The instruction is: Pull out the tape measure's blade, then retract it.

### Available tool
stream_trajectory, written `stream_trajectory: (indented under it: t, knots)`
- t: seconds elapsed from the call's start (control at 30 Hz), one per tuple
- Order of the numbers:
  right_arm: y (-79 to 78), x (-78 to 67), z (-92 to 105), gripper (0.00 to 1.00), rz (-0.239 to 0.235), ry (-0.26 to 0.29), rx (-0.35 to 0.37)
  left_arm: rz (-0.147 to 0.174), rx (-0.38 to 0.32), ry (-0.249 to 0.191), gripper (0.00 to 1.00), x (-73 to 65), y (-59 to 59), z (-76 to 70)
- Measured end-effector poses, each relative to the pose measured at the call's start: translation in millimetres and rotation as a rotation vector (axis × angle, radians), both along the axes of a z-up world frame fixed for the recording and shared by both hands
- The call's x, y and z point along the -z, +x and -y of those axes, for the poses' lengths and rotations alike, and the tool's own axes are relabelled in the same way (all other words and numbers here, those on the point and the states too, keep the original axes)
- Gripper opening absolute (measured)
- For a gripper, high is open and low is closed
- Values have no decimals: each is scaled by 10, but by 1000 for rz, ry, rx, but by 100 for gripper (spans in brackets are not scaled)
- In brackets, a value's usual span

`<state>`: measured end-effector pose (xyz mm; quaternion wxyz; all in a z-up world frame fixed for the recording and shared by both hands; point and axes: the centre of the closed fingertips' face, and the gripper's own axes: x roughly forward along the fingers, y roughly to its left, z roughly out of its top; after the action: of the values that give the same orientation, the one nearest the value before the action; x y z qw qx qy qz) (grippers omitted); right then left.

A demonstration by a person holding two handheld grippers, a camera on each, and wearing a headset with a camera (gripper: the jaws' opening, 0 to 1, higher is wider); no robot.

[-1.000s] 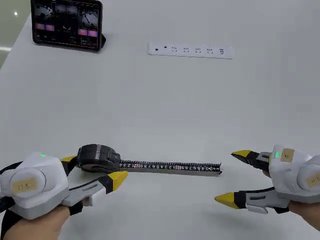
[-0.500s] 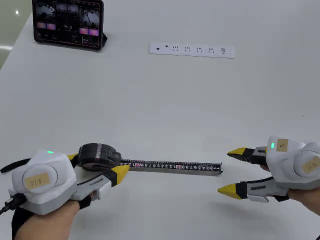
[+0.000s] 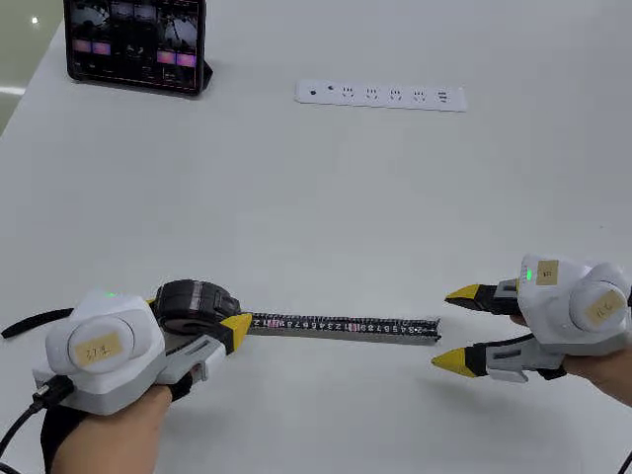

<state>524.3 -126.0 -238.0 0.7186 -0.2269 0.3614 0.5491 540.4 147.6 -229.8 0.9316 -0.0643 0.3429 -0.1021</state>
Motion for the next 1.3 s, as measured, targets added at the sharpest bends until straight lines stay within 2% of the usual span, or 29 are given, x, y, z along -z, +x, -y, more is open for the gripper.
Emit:
stream_trajectory:
  t: [0.1,0.37,0.5,0.6,0.67,1.07,1.3]
  knots:
    - [9,1,1,45,3,-2,-4,-5,-5,10,64,14,10,-2]
    - [29,29,-3,43,10,-10,-24,-14,-40,0,63,23,30,-18]
    - [26,34,-16,42,13,-16,-39,-16,-47,8,62,27,32,-23]
    - [28,35,-12,41,17,-22,-50,-18,-42,31,60,41,31,-43]
    - [26,43,-7,40,17,-25,-55,-18,-41,25,60,41,35,-38]
    - [-9,80,-26,30,-4,-41,-95,-19,-35,23,59,58,44,-44]
    - [10,118,-43,24,1,-61,-130,-20,-33,24,59,63,44,-50]
